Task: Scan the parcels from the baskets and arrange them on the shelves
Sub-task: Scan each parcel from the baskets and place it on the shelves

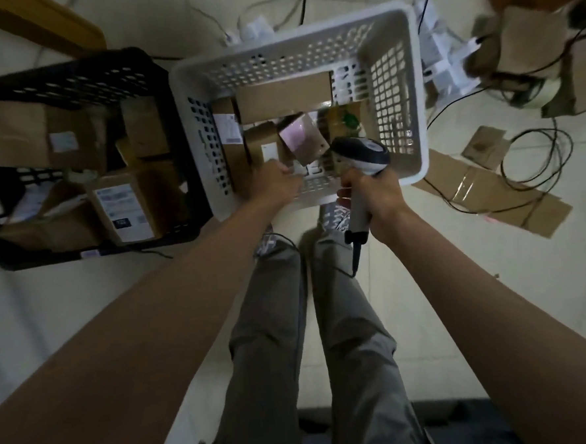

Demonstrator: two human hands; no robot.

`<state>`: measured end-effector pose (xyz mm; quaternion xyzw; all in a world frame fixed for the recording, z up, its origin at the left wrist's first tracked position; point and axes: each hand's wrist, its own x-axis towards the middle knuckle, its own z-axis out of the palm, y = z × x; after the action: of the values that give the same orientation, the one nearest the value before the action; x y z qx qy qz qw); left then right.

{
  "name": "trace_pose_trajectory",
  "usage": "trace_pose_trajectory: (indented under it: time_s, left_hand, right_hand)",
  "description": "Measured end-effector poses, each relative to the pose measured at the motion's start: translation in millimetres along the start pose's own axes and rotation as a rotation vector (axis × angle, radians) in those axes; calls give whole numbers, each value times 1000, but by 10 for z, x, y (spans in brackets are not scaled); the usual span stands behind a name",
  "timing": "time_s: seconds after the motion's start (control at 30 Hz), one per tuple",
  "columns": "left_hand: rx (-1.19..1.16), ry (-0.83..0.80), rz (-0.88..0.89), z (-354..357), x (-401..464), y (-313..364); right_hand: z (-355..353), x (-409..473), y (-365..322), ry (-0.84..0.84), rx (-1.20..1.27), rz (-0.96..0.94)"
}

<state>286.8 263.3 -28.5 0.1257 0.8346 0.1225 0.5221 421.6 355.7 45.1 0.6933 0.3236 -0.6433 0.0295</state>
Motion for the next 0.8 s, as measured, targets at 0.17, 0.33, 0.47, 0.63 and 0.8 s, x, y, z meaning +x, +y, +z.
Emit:
trace_pose_trajectory:
  time_s: [0.17, 0.33, 0.47, 0.63, 0.8]
  left_hand:
    - [-291, 67, -253, 562, 746, 185]
    - [-359, 81, -419, 939, 1357, 295]
    - [-310, 129, -504, 1131, 1709, 246]
    - [-249, 261, -585, 1316, 1931, 230]
    - [-354, 320, -557, 1310, 1903, 173]
  right_hand:
    - [-46, 719, 182, 4, 69, 41]
    - [-122, 1203, 375, -30, 51, 45]
    - [-138, 1415, 495, -71, 55, 52]
    - [-125, 1547, 572, -67, -8, 47]
    - [-110, 1505, 576, -62, 8, 56]
